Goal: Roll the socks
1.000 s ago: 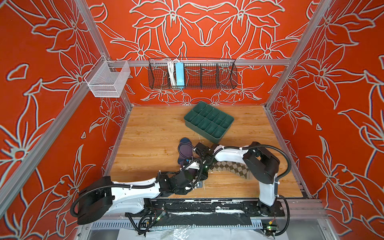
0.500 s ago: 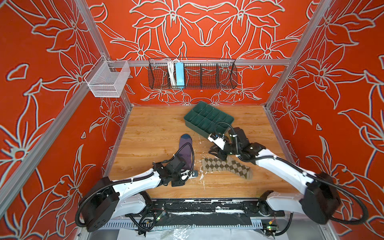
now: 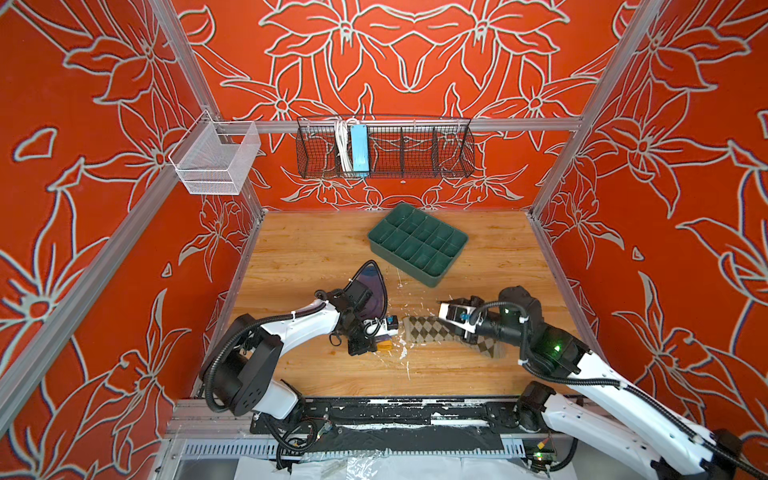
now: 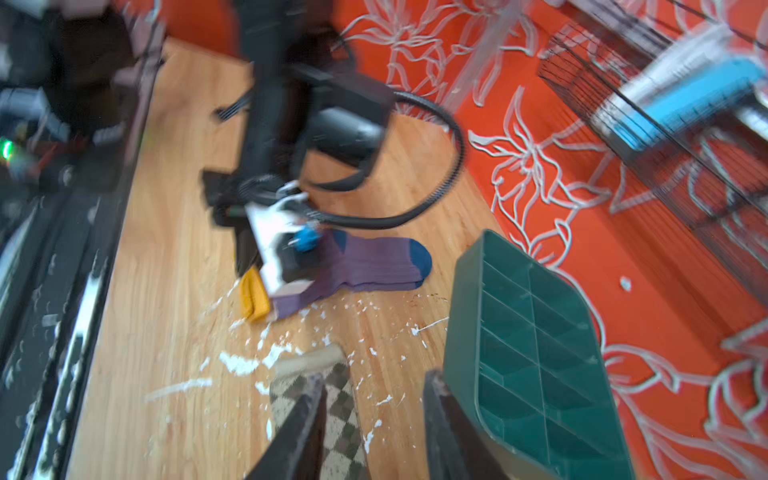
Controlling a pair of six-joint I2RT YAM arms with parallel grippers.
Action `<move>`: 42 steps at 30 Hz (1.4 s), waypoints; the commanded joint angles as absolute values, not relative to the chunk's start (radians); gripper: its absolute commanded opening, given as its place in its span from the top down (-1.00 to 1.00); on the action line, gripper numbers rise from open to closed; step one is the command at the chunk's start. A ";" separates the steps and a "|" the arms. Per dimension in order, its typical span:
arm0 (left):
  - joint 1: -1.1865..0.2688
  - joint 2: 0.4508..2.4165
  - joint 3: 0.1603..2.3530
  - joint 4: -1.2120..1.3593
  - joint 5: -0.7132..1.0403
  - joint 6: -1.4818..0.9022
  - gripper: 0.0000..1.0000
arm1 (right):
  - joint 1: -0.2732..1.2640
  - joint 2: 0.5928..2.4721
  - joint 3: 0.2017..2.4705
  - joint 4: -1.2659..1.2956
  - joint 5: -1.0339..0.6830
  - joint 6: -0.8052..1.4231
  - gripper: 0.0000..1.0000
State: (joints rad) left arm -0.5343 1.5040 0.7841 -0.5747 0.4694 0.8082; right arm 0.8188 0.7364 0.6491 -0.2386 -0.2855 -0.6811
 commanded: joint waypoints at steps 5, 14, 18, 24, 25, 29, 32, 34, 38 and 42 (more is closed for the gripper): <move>-0.511 1.563 0.824 -0.660 0.563 0.811 1.00 | 1.117 0.846 0.544 -0.213 0.016 -0.927 -0.02; -0.502 1.588 0.832 -0.653 0.558 0.798 1.00 | 1.200 1.238 0.578 0.130 0.046 -0.900 0.02; -0.499 1.590 0.831 -0.646 0.556 0.799 1.00 | 1.201 1.388 0.615 0.194 0.066 -0.931 -0.03; -0.497 1.593 0.829 -0.632 0.542 0.770 1.00 | 1.200 1.492 0.660 0.210 0.107 -0.865 -0.06; -0.496 1.592 0.828 -0.630 0.540 0.769 1.00 | 1.201 1.478 0.655 0.197 0.113 -0.846 -0.06; -0.496 1.579 0.818 -0.616 0.533 0.762 1.00 | 1.201 1.327 0.645 0.033 0.123 -0.761 -0.07; -0.496 1.572 0.815 -0.609 0.530 0.756 1.00 | 1.201 1.142 0.659 -0.173 0.066 -0.674 -0.12; -0.495 1.572 0.816 -0.611 0.525 0.755 1.00 | 1.202 1.040 0.655 -0.261 0.019 -0.605 -0.14; -0.495 1.569 0.816 -0.609 0.525 0.756 1.00 | 1.214 0.938 0.614 -0.275 0.064 -0.519 -0.12; -0.496 1.568 0.816 -0.606 0.525 0.755 1.00 | 1.243 0.959 0.581 -0.209 0.148 -0.510 -0.12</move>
